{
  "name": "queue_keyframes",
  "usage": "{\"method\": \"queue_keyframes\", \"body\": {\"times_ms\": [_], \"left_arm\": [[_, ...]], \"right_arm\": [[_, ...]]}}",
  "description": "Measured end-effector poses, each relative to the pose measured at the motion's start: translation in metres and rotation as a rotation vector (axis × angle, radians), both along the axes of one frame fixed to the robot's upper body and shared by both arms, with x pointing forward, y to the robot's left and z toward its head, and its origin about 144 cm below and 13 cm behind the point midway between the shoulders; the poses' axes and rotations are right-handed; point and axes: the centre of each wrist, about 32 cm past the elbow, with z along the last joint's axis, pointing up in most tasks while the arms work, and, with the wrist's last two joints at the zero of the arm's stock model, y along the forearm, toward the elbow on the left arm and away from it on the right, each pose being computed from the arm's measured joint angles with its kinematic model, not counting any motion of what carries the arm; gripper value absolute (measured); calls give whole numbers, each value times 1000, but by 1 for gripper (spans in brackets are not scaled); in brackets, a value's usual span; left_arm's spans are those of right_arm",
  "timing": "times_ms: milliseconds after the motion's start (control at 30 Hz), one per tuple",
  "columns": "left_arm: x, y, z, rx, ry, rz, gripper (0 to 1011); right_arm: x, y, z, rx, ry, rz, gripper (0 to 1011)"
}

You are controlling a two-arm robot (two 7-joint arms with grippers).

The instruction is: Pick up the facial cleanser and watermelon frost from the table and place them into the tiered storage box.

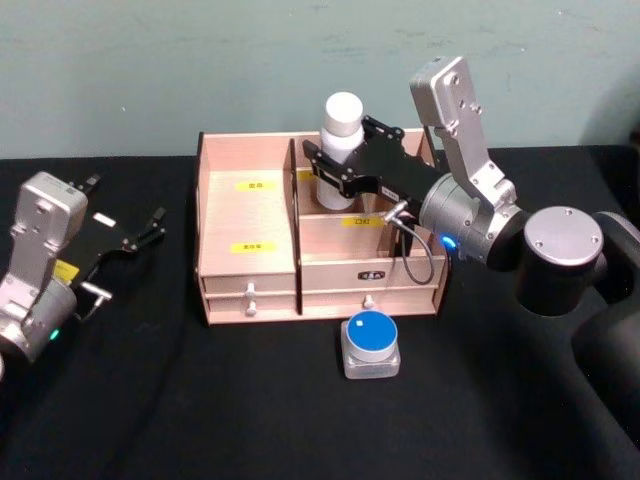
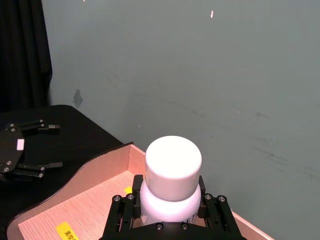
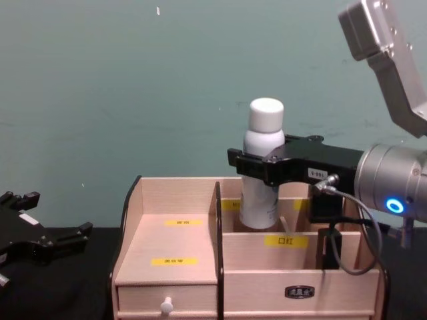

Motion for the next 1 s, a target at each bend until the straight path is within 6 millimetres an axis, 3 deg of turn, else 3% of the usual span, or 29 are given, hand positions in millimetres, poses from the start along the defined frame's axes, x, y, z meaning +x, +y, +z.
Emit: {"method": "queue_keyframes", "body": {"times_ms": [1000], "left_arm": [[0, 0, 0, 0, 0, 0, 1001]], "right_arm": [[4, -2, -34, -12, 89, -7, 592]]}}
